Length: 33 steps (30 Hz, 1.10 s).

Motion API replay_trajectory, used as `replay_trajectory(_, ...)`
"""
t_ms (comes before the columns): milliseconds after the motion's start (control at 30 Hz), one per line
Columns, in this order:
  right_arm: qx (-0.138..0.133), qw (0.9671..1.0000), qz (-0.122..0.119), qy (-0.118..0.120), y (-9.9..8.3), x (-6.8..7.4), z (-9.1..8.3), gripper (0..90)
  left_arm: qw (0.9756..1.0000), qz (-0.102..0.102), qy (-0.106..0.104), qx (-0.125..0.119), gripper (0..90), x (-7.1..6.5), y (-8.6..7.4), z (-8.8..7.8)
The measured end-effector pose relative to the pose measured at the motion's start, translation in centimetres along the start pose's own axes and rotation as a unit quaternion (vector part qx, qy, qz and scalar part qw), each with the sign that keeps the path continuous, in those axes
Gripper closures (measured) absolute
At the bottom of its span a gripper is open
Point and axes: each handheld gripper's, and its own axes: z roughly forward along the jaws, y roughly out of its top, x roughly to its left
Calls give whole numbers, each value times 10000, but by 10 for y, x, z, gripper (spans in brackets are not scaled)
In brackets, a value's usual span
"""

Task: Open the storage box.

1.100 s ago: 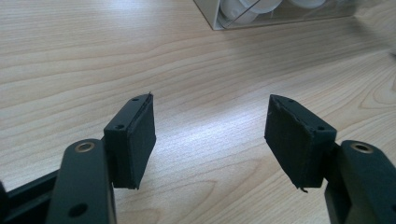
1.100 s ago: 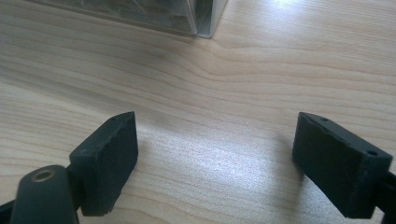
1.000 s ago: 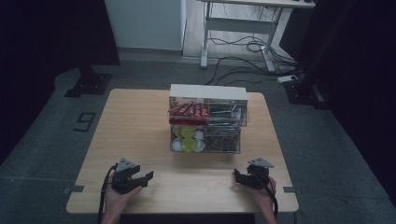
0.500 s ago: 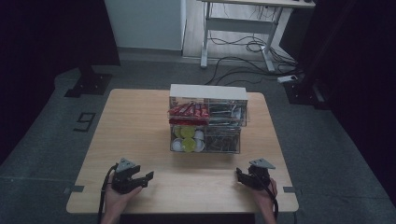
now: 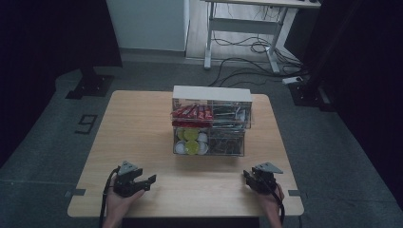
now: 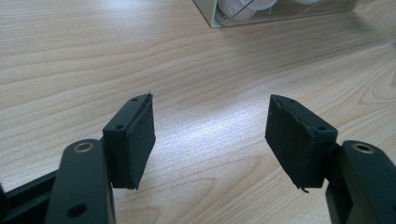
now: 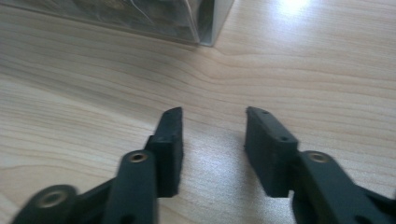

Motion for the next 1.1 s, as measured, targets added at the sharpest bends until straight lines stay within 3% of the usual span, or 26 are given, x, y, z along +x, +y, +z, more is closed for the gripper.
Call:
replay_trajectory(233, -230, 9995, 2, 218, 6, 0, -11, 751, 10000, -10, 12, 3, 332, 0, 0, 0)
replay_trajectory(500, -443, 9983, 16, 389, 11, 1, -22, 857, 10000, -11, 10, 16, 333, 0, 0, 1)
replay_trajectory(1100, -818, 9948, 11, 613, 26, 3, -44, 892, 10000, -22, 10, 88, 332, -1, -1, 4)
